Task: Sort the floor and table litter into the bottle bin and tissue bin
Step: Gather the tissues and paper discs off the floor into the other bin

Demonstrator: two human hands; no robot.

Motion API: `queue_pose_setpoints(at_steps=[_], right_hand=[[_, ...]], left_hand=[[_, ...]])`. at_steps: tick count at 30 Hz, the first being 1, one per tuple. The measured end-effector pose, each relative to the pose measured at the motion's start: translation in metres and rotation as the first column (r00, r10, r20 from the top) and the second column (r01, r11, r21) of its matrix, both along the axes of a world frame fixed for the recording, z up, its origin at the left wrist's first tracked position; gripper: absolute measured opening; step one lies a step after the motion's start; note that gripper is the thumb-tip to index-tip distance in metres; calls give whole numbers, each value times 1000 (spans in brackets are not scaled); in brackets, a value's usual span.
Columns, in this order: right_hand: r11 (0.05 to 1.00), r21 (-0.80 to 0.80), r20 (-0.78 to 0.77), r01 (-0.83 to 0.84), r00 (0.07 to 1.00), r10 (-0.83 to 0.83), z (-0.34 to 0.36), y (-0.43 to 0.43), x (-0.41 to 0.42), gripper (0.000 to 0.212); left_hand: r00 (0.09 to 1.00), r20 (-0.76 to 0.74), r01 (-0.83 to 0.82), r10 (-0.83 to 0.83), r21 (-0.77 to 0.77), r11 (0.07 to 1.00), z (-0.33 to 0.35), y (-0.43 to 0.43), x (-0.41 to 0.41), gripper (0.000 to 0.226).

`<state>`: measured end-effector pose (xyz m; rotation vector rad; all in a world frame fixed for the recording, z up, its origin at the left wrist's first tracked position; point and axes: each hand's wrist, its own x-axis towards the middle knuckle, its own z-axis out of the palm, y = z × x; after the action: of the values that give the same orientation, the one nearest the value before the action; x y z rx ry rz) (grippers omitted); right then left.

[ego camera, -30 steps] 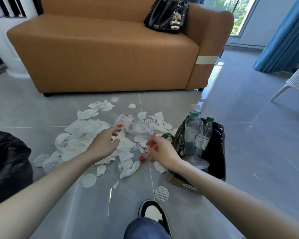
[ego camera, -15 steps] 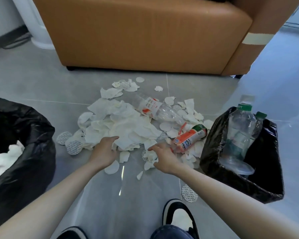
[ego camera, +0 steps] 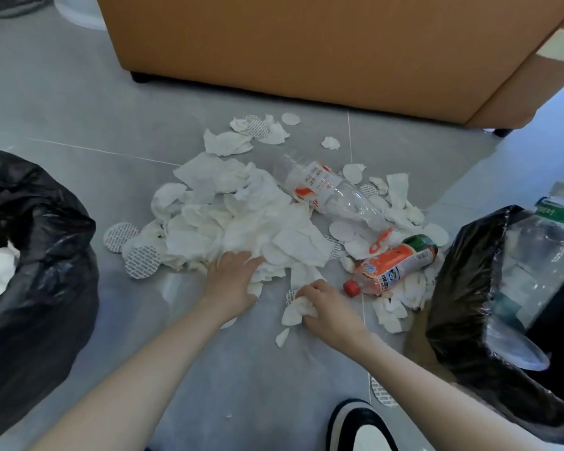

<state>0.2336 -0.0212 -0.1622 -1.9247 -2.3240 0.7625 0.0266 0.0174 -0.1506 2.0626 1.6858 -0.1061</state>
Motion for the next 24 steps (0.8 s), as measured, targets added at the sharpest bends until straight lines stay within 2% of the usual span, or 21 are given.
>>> queue_pose_setpoints(at_steps=[3, 6, 8, 11, 14, 17, 20, 24], right_hand=[[995, 4, -99, 101, 990, -101, 7, -2, -4, 38], [960, -36, -365, 277, 891, -271, 22, -5, -10, 23], [932, -74, -480, 354, 807, -344, 32, -6, -13, 22], [893, -105, -558, 437, 718, -417, 41, -5, -11, 20], [844, -75, -584, 532, 663, -469, 41, 2, -7, 12], [847, -28, -542, 530, 704, -459, 41, 9, -8, 5], [856, -22, -504, 517, 733, -456, 42, 12, -14, 12], [877, -75, -413, 475, 786, -461, 38, 13, -18, 29]], left_hand=[[994, 81, -79, 69, 135, 988, -13, -6, 6, 62], [980, 161, -155, 119, 233, 960, -18, -11, 6, 41], [966, 208, -200, 151, 240, 950, -20, -14, 4, 31], [942, 274, -245, 192, 174, 954, -24, -16, 0, 23], [912, 330, -307, 244, 154, 939, -24, -17, -4, 22], [859, 403, -423, 316, 211, 881, -16, -18, -6, 23], [804, 520, -492, 290, 306, 815, -4, -19, -8, 26], [763, 597, -523, 249, 343, 780, 13, -22, -13, 32]])
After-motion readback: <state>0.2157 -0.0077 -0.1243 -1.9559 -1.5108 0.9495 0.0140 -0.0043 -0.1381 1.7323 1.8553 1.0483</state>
